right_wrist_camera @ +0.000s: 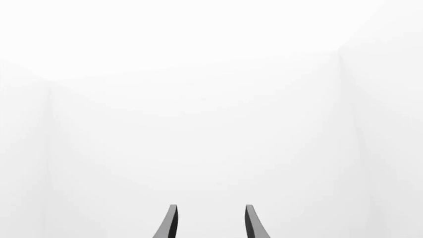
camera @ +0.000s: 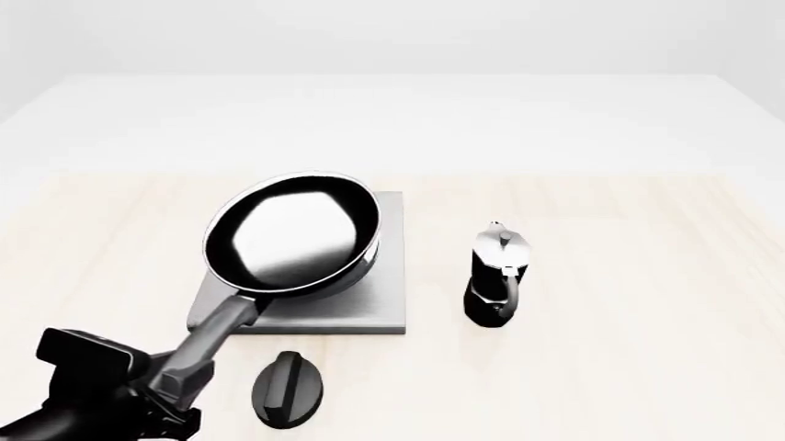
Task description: Put the frying pan on the stove.
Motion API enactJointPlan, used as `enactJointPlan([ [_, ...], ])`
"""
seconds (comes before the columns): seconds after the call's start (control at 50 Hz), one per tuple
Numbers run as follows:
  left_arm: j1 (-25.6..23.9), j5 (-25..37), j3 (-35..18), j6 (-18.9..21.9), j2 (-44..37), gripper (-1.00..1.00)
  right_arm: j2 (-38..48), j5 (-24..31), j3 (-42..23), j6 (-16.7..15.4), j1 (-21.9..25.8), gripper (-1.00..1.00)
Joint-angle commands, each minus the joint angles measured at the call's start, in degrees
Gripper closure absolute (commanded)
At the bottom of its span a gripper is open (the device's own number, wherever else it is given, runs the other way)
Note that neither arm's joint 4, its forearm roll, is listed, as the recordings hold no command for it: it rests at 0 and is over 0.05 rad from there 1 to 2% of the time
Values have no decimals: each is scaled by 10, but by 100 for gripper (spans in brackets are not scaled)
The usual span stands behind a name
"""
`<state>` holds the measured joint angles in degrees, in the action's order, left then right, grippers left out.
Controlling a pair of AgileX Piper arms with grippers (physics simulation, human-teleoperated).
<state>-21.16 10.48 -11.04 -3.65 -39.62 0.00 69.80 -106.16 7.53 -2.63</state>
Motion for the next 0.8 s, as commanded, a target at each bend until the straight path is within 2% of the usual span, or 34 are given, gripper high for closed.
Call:
enactJointPlan([
  [0.02, -8, -46, 1, -4, -26, 100, 0, 0, -1, 0, 0, -100],
  [0.68, 12, -75, 16, -1, -53, 100, 0, 1, -2, 0, 1, -100],
  [0.7, 14, -78, 15, 0, -58, -100, 0, 1, -2, 0, 1, -100],
  [0.8, 13, -82, 14, 0, -64, -100, 0, 1, -3, 0, 0, -100],
])
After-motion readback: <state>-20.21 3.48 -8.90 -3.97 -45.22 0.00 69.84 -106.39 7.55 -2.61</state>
